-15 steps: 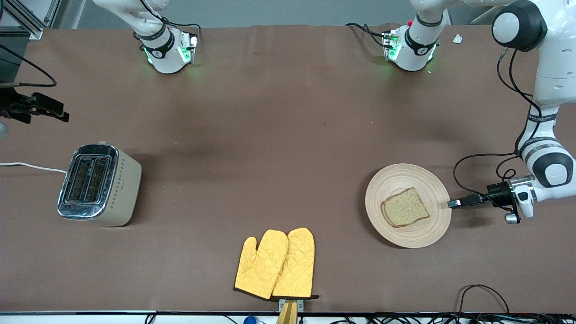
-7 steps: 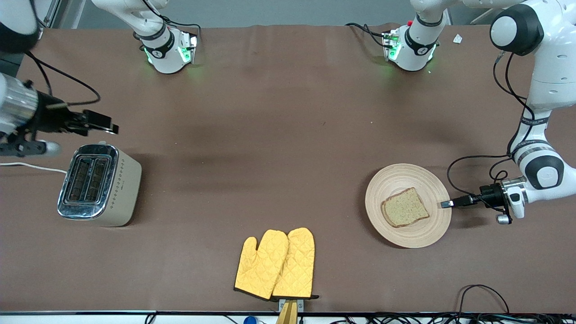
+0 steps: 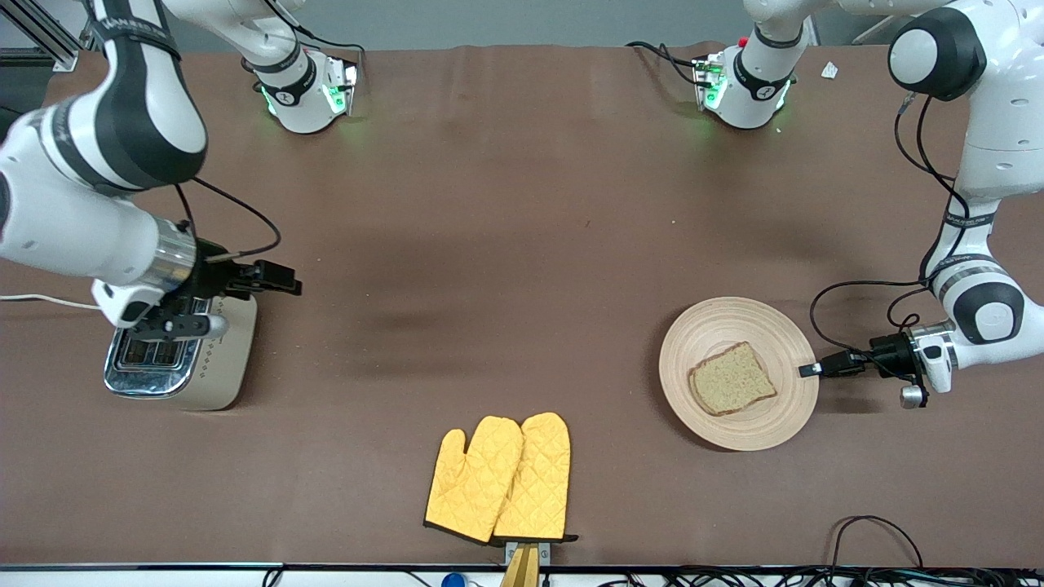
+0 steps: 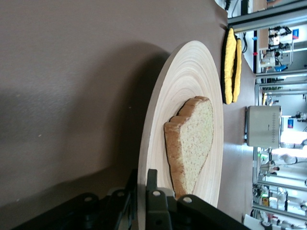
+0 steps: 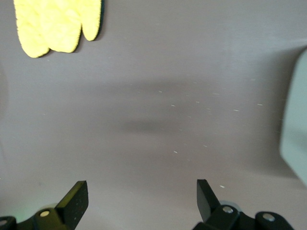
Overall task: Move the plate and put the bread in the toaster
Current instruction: 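Slide the wooden plate with the left gripper while the right gripper reaches it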
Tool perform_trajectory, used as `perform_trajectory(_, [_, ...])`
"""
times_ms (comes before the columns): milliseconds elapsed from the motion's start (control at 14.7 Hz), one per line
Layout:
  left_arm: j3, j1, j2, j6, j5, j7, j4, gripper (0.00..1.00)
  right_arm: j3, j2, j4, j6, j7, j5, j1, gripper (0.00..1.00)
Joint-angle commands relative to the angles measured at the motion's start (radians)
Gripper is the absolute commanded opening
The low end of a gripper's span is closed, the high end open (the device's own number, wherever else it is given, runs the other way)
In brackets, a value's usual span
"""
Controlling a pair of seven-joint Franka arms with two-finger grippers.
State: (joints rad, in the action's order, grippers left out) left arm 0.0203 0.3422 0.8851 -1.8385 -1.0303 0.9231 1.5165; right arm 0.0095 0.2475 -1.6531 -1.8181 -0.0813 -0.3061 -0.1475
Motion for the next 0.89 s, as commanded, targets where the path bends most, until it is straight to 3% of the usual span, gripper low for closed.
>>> perform_trajectory(0, [0.019,-0.017,-0.012,0.001,0.007,0.043,-0.01,0.0,-0.006,0.05,-0.013,-0.059,-0.008,-0.034,-0.015,0.99])
perform_trajectory(409, [0.153,-0.026,-0.078,0.035,0.032,-0.029,0.04,0.0,-0.006,0.14,-0.008,-0.153,-0.002,-0.071,-0.027,0.97])
perform_trajectory(818, [0.26,-0.17,-0.089,0.001,-0.005,-0.056,0.07,0.0,-0.01,0.225,-0.001,-0.313,-0.009,-0.073,-0.098,0.95])
